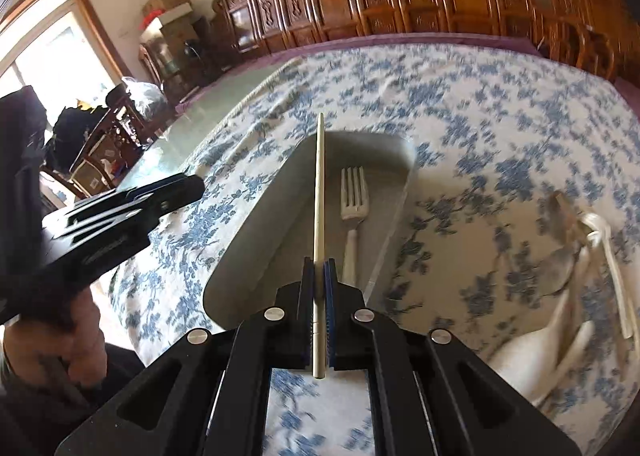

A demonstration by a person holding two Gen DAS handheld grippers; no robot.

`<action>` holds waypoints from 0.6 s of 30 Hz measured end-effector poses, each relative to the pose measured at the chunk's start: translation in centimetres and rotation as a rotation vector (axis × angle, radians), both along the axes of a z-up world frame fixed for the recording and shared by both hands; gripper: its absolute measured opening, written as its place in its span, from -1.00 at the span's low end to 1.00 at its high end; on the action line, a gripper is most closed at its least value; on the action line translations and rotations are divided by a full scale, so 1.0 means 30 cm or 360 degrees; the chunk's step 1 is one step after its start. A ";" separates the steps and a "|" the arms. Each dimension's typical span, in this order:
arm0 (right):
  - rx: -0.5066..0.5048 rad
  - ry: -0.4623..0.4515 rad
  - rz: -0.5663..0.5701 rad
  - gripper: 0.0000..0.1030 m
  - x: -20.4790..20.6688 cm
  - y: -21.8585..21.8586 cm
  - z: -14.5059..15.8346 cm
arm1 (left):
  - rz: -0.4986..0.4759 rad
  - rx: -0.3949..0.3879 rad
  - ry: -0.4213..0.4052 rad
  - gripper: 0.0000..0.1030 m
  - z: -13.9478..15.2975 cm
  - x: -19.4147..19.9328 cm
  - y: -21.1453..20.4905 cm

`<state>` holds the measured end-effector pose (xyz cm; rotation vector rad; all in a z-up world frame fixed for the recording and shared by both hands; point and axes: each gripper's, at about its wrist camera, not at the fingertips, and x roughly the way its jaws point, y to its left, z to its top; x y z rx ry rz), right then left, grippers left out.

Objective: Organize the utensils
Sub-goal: 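Carry the chopstick into the grey tray and open the right tool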

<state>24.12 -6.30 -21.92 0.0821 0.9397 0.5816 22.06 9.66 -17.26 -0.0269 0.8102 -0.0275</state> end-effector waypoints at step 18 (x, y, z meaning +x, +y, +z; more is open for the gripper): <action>-0.0075 -0.0154 -0.0023 -0.82 -0.021 -0.096 0.054 | -0.0044 -0.0092 -0.0034 -0.67 0.008 -0.021 0.007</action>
